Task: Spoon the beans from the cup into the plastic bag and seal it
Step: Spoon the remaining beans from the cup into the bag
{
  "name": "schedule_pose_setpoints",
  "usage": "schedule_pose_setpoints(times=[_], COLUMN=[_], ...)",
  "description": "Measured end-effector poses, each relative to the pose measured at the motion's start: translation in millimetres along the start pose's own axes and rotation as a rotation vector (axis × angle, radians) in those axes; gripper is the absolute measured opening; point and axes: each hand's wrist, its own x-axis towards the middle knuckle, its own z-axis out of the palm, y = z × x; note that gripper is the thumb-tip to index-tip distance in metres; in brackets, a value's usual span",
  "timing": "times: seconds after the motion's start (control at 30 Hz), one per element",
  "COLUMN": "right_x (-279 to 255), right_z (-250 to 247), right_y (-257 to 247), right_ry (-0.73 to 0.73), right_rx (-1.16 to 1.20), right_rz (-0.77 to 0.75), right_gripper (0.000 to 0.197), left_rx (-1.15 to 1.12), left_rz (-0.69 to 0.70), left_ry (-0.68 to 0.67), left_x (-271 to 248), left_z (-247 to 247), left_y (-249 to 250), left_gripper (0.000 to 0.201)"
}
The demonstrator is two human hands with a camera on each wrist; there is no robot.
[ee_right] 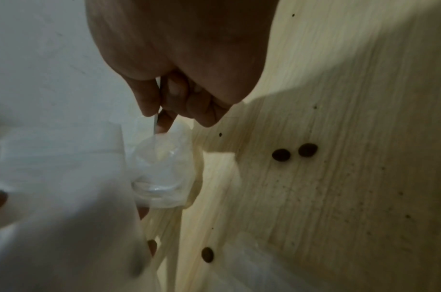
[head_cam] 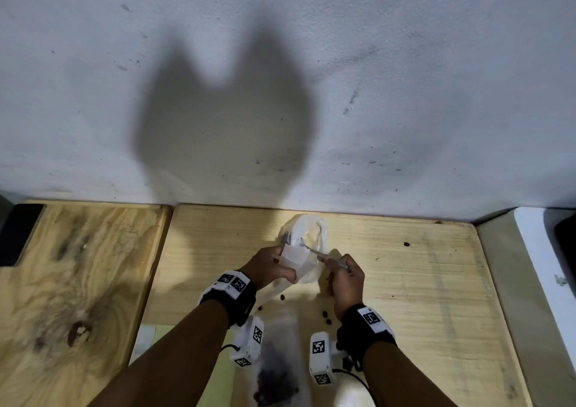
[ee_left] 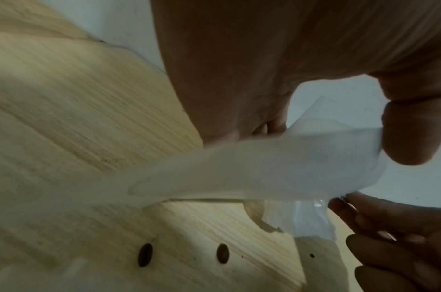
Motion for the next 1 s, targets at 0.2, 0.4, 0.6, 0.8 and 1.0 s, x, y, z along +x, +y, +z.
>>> schedule_pose_setpoints(times=[0.2, 0.4, 0.6, 0.8, 1.0], right_x=[7.0, 14.1, 12.7, 8.0, -4.4], right_z=[-10.6, -23.0, -35.0, -47.1, -52.1], right_y=[-6.0, -13.7, -21.2, -35.4, -64.4], right_ry=[0.028, 0.08, 0.105, 0.106, -0.036], right_rx=[0.12, 0.113, 0.039, 0.016, 0.045], right_rz=[0.188, 0.17, 0.1, 0.005, -0.138], right_gripper=[0.046, 0.045, 0.048, 0.046, 0.043], left_rx=[0.025, -0.025, -0.114, -0.137, -0.102], left_rz=[0.005, 0.024, 0.029, 0.03, 0.027], left_ry=[-0.035, -0.013, 0.011, 0.04, 0.062], left_x=[-2.7, -6.1, -11.1, -9.1, -10.2], left_z=[-0.4, -4.8, -8.8, -6.8, -3.7], left_y=[2.4, 3.2, 5.7, 3.7, 5.7], left_gripper=[0.063, 0.057, 0.059, 0.07, 0.064])
